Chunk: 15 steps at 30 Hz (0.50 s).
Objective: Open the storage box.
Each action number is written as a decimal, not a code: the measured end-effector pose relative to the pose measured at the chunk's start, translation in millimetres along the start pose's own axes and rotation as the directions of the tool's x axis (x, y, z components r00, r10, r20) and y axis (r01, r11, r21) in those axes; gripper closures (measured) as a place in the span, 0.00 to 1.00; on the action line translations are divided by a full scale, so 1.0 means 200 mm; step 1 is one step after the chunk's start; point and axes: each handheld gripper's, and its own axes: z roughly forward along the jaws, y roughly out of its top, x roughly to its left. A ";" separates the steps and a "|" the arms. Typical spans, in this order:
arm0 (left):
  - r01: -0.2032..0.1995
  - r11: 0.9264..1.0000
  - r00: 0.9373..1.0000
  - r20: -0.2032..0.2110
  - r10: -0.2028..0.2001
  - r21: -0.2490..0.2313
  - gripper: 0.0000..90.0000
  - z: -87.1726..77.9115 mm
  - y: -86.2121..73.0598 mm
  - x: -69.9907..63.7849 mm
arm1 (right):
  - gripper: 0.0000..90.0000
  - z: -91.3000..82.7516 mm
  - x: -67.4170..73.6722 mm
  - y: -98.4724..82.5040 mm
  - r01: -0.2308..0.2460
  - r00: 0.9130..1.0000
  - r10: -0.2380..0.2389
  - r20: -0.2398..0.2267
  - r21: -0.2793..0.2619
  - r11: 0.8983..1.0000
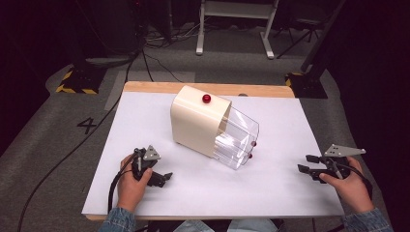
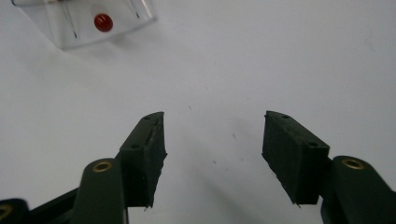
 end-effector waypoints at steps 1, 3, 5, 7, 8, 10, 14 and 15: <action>0.000 1.000 1.000 0.000 0.000 0.000 0.00 0.00 0.00 0.00 | 0.43 0.01 -0.01 -0.02 -0.007 1.000 0.007 -0.004 0.010 1.000; 0.000 1.000 1.000 0.001 0.000 0.000 0.00 0.00 0.00 0.00 | 0.43 0.04 -0.02 -0.05 -0.013 1.000 0.013 -0.001 0.022 1.000; -0.002 1.000 1.000 0.001 0.002 0.001 0.00 0.00 0.00 0.00 | 0.43 0.07 -0.02 -0.07 -0.004 1.000 0.004 0.000 0.037 0.999; -0.001 1.000 1.000 0.000 0.001 0.001 0.00 0.00 0.00 0.00 | 0.42 0.09 -0.02 -0.09 0.007 1.000 -0.007 0.002 0.033 0.999; -0.002 1.000 1.000 0.000 0.002 0.001 0.00 0.00 0.00 0.00 | 0.41 0.10 -0.02 -0.09 0.007 1.000 -0.007 -0.002 0.026 1.000; 0.001 1.000 1.000 0.001 -0.001 0.001 0.00 0.00 0.00 0.00 | 0.40 0.12 -0.01 -0.10 0.008 1.000 -0.008 -0.006 0.016 1.000; 0.001 1.000 1.000 0.001 -0.001 0.001 0.00 0.00 0.00 0.00 | 0.36 0.17 0.03 -0.12 0.059 0.998 -0.059 0.012 0.016 0.998; 0.001 1.000 1.000 0.001 -0.001 0.001 0.00 0.00 0.00 0.00 | 0.34 0.18 0.04 -0.12 0.078 0.997 -0.078 0.019 0.023 0.997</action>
